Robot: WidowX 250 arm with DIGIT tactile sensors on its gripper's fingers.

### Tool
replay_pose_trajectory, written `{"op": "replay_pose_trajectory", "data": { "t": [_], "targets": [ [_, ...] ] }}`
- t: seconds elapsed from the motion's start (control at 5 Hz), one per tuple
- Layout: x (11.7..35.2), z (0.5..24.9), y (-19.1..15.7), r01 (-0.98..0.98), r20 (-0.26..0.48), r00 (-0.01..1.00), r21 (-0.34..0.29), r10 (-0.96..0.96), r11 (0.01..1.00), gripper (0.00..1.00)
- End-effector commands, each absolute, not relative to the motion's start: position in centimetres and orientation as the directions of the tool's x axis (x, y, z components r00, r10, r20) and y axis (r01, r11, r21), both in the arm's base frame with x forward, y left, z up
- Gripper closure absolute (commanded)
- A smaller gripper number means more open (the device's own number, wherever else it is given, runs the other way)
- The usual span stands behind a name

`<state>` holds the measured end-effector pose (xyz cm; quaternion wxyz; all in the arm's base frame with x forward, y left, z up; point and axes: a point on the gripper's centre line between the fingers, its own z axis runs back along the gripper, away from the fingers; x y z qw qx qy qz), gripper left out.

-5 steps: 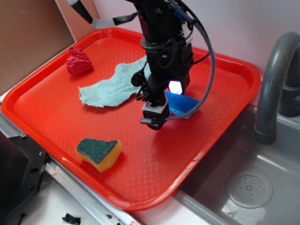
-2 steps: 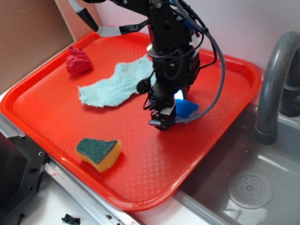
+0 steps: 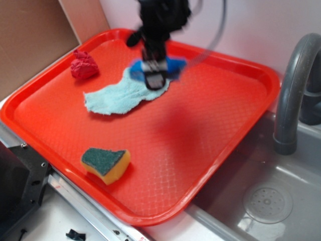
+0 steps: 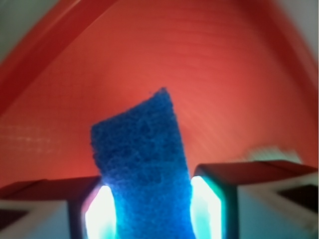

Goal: Grab the blue sponge.

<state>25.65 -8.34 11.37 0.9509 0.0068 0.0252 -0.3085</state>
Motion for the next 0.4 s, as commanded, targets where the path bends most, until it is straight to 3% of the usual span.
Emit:
{"op": "replay_pose_trajectory", "data": {
  "t": [0.0, 0.2],
  "targets": [
    [21.44, 20.60, -6.84, 0.144, 0.141, 0.979, 0.020, -0.146, 0.989, 1.00],
    [20.78, 21.07, -6.31, 0.027, 0.125, 0.992, -0.023, -0.024, 0.999, 1.00]
  ]
}}
